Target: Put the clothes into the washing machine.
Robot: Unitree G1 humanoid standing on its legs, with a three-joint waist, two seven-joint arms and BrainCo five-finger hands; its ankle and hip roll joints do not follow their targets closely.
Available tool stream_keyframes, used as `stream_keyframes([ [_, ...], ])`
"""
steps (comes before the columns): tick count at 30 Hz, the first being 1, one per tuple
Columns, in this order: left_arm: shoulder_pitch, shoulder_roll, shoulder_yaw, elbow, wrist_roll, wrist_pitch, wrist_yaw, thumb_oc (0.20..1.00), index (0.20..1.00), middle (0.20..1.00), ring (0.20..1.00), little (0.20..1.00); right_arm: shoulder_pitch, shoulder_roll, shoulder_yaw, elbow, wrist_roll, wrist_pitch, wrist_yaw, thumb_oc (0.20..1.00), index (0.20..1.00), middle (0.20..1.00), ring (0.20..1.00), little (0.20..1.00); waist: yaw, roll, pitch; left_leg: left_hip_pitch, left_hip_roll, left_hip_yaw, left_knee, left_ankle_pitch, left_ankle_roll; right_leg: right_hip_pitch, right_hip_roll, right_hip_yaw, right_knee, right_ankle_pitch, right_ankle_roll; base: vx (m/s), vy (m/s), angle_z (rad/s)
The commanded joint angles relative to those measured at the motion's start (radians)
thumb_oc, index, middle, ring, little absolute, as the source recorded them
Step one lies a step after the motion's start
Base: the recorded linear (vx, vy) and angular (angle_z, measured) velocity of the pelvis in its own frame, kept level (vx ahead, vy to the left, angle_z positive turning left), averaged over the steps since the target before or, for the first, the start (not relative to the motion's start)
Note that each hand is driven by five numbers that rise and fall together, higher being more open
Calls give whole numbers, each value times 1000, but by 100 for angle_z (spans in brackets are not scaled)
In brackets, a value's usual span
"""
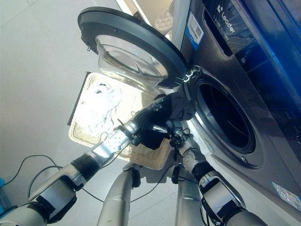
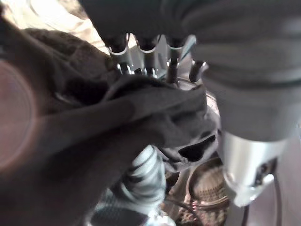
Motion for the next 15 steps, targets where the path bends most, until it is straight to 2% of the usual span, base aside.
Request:
stream_keyframes([
  [1, -4, -18, 11, 2, 59, -29, 50, 1000, 1000, 1000, 1000, 1000, -36, 6, -28, -64, 73, -82, 69, 200, 200, 200, 200, 200, -1, 55, -23, 6, -31, -20, -84, 35, -72, 16, 7, -49, 94, -92, 109, 0, 8, -5],
  [8, 28, -19, 69, 37, 135, -109, 304, 1000, 1000, 1000, 1000, 1000, -15, 14, -97, -19, 221, -126, 82, 200, 200, 200, 200, 200, -1, 61, -23, 10, -32, -16, -92, 35, -74, 19, 11, -45, 88, -94, 108, -1, 17, -5],
  [11, 42, -19, 86, 42, 136, -133, 357, 1000, 1000, 1000, 1000, 1000, -5, 13, -113, -11, 245, -133, 85, 200, 200, 200, 200, 200, -1, 61, -23, 18, -33, -16, -92, 30, -75, 26, 10, -44, 89, -99, 109, 0, 0, 0],
  [12, 62, -21, 120, 44, 134, -174, 447, 1000, 1000, 1000, 1000, 1000, 7, 8, -140, -3, 282, -145, 89, 200, 200, 200, 200, 200, 1, 62, -23, 17, -34, -17, -96, 32, -75, 25, 10, -45, 85, -96, 109, 0, 0, 0],
  [15, 102, -27, 189, 50, 132, -241, 589, 1000, 1000, 1000, 1000, 1000, 27, -3, -193, 10, 358, -164, 102, 200, 200, 200, 200, 200, 6, 64, -23, 16, -37, -19, -95, 29, -74, 23, 8, -47, 91, -99, 110, 0, 0, 0],
])
